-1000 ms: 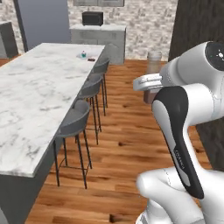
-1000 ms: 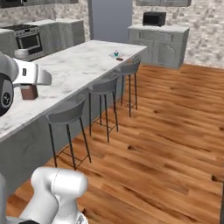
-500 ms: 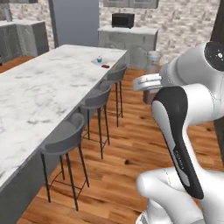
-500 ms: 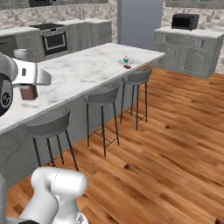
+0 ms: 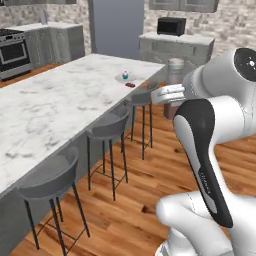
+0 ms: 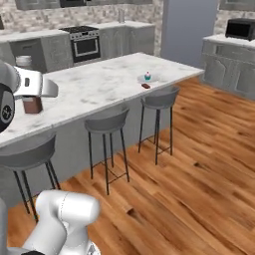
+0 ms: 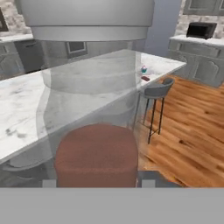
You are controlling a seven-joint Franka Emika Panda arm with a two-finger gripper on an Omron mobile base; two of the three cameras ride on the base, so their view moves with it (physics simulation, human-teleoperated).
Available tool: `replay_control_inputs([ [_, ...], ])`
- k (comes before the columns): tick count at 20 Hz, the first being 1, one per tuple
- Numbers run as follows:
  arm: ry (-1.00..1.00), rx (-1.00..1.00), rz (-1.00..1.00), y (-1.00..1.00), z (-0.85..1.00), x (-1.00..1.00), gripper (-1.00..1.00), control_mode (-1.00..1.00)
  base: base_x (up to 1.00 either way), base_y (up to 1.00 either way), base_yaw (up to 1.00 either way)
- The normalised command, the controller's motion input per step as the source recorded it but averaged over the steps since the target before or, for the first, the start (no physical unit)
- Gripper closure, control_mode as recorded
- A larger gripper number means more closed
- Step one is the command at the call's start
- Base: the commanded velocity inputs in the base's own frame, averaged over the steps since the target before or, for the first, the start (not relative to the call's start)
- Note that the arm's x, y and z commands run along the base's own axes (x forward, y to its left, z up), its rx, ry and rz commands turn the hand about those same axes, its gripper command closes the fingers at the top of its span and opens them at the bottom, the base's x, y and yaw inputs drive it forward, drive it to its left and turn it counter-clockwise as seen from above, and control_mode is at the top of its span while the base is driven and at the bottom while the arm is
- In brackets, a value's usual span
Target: Take the cinnamon bottle from the cabinet and place it on the dining table, next to the plate with the cupcake. Then take the chocolate from the dining counter and place it on the cupcake plate.
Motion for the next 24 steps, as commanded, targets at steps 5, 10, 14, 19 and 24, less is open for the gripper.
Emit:
replay_control_inputs([
  [5,0.0,0.0,0.0,0.0,0.0,0.0,1.0,1.0,0.73,-1.0,0.35],
  [10,0.0,0.0,0.0,0.0,0.0,0.0,1.0,1.0,0.73,-0.98,0.37],
  [14,0.0,0.0,0.0,0.0,0.0,0.0,1.0,1.0,0.74,-0.99,0.36],
  [19,0.0,0.0,0.0,0.0,0.0,0.0,1.0,1.0,0.65,-1.0,0.33],
  [24,0.0,0.0,0.0,0.0,0.0,0.0,1.0,1.0,0.69,-1.0,0.31],
])
